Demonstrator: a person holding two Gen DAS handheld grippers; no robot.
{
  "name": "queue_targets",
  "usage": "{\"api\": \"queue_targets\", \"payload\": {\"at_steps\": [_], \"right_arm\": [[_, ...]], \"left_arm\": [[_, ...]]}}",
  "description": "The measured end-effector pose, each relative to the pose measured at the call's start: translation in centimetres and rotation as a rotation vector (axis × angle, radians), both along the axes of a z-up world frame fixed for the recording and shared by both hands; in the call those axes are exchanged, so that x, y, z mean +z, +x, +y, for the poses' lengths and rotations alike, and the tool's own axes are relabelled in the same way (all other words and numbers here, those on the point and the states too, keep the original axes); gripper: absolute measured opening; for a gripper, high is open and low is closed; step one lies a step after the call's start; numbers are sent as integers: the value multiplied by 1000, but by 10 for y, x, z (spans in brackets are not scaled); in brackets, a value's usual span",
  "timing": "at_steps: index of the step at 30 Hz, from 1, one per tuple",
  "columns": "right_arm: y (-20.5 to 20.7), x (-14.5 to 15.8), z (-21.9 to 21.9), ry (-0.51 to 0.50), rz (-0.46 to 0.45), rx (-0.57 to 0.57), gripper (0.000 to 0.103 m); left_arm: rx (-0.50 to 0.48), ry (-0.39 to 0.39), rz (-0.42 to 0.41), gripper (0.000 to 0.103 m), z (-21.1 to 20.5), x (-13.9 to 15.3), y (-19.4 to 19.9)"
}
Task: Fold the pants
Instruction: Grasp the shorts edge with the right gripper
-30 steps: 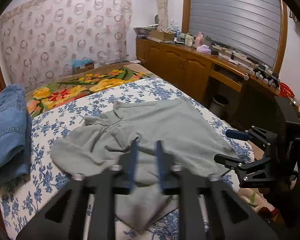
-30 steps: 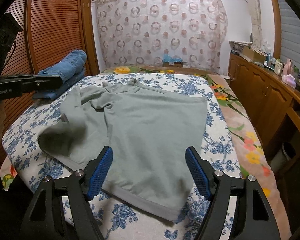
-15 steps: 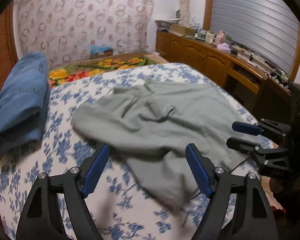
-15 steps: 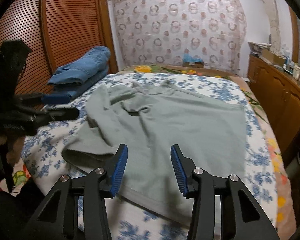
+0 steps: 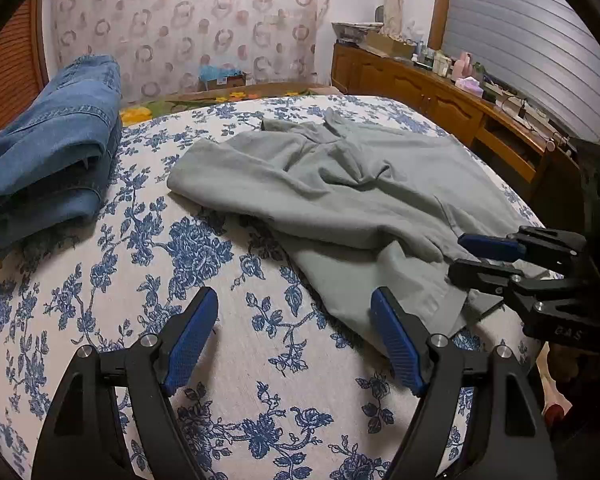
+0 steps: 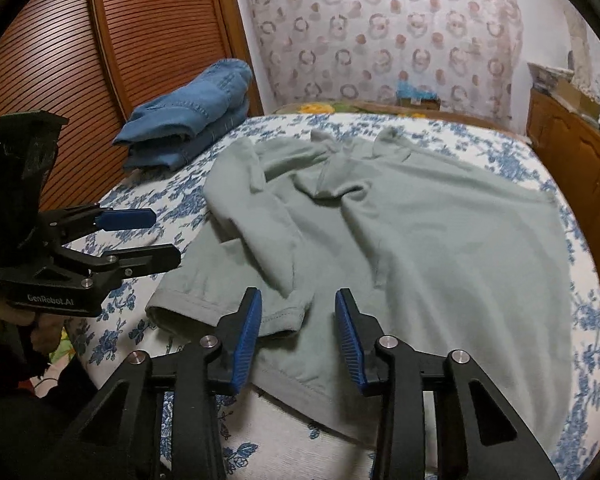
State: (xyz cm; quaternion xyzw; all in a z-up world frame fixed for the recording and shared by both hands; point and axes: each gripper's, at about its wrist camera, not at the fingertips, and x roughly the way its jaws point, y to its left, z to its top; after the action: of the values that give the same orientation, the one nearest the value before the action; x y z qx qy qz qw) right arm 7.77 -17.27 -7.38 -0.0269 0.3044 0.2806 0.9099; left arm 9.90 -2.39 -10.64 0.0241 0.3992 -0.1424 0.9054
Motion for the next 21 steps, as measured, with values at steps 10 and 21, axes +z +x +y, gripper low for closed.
{"api": "queue_targets", "payload": {"at_steps": [10, 21], "right_arm": [[-7, 28, -25, 57, -104, 18, 7], [-41, 63, -77, 44, -241, -76, 6]], "left_arm": [[-17, -15, -24, 80, -4, 11, -2], [-63, -15, -42, 80, -24, 25, 7]]}}
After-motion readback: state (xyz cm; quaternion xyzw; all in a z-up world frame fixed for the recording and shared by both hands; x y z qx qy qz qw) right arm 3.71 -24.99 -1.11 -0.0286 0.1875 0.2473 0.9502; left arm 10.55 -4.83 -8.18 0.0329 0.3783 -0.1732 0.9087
